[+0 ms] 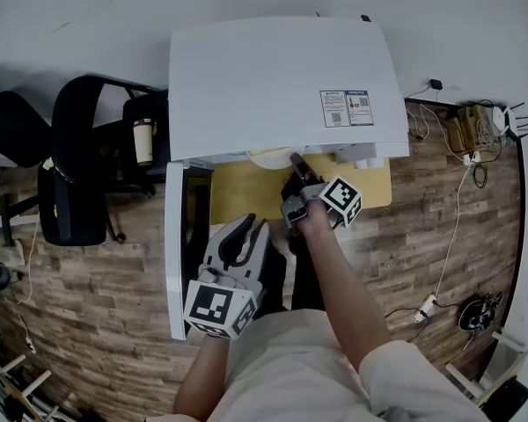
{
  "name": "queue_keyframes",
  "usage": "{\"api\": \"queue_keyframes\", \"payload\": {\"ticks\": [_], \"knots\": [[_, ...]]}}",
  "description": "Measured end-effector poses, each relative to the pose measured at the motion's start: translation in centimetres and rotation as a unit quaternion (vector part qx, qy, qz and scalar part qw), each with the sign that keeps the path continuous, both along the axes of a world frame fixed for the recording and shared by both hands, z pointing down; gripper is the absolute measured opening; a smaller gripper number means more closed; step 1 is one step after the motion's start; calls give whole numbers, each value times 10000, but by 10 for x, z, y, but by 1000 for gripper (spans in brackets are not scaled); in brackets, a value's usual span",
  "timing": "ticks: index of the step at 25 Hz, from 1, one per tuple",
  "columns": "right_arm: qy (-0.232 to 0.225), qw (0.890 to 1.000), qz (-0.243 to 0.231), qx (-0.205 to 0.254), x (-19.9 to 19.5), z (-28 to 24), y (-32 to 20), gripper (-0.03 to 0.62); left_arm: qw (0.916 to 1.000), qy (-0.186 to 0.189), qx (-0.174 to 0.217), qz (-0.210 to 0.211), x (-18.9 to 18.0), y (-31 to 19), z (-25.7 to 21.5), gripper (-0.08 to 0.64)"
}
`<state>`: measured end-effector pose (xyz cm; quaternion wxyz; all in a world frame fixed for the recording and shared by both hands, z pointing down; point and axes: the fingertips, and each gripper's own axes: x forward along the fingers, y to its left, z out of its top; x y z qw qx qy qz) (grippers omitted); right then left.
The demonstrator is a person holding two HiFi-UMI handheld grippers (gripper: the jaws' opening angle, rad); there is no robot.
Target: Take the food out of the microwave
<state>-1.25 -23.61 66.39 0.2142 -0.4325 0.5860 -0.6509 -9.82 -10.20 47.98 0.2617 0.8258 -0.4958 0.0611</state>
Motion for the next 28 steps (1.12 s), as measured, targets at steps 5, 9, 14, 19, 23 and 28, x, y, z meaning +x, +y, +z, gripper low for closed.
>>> {"api": "queue_keyframes", "payload": {"ticks": [5,9,14,19,23,28], "knots": [[-87,9998,-87,172,-2,-7,1,12,10000,-1,42,15,0,2,-2,75],[-93,9996,-115,235,-3,-13,3,9,10000,-5,72,68,2,6,-4,75],[-176,9995,-24,251,3,-16,10,9,9999,-31,99,119,3,9,-6,75],[-291,9992,-22,279,9,-22,17,9,9999,-44,121,97,4,10,-7,75],[-372,9987,-106,319,12,-34,26,9,9999,-72,135,60,5,11,-7,75],[-600,9974,-238,325,15,-54,44,9,9998,-137,150,-16,10,14,-8,75]]}}
